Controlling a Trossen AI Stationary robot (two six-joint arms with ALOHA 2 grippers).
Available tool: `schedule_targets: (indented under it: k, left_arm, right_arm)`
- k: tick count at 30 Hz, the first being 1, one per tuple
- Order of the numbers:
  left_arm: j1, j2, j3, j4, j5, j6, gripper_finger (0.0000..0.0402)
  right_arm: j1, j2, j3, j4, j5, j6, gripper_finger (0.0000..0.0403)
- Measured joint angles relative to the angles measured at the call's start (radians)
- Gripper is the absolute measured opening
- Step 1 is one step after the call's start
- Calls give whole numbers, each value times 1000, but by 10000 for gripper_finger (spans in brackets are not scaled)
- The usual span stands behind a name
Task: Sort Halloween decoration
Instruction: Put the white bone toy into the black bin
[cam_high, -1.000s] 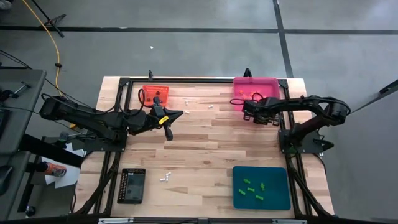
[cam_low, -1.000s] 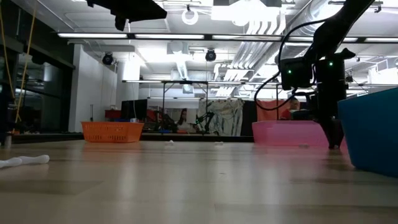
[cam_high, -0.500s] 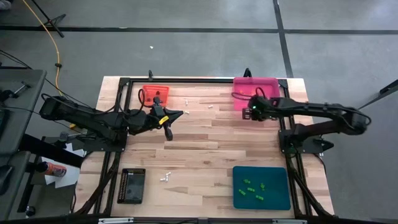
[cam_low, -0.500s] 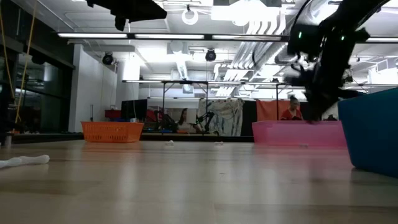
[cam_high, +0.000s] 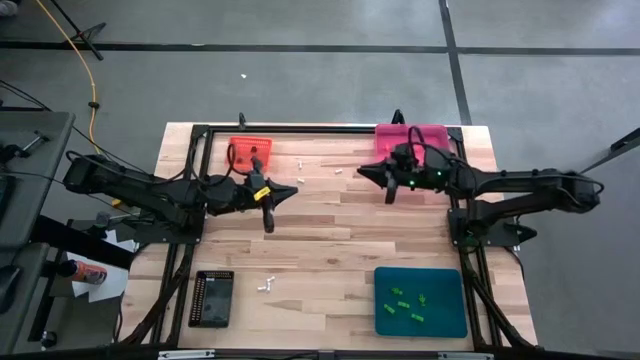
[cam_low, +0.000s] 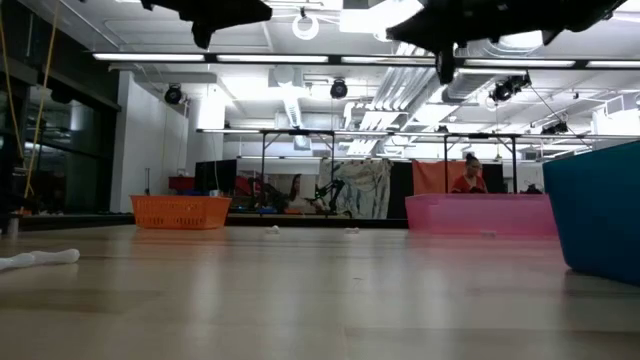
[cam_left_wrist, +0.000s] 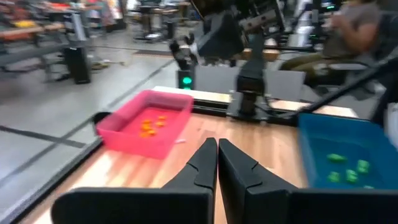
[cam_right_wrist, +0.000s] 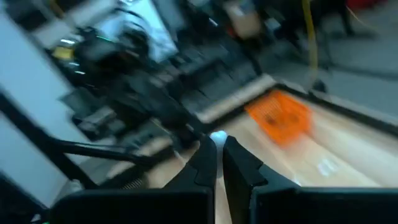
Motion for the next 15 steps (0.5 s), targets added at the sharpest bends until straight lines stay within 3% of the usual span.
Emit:
schedule_targets:
  k: [6, 15]
  left_arm:
    - [30, 0, 0, 8, 98, -83, 1]
    - [36, 0, 0, 8, 104, -94, 1]
  right_arm:
    - [87, 75, 0, 173, 2, -69, 5]
    - [118, 107, 0, 184, 4, -78, 5]
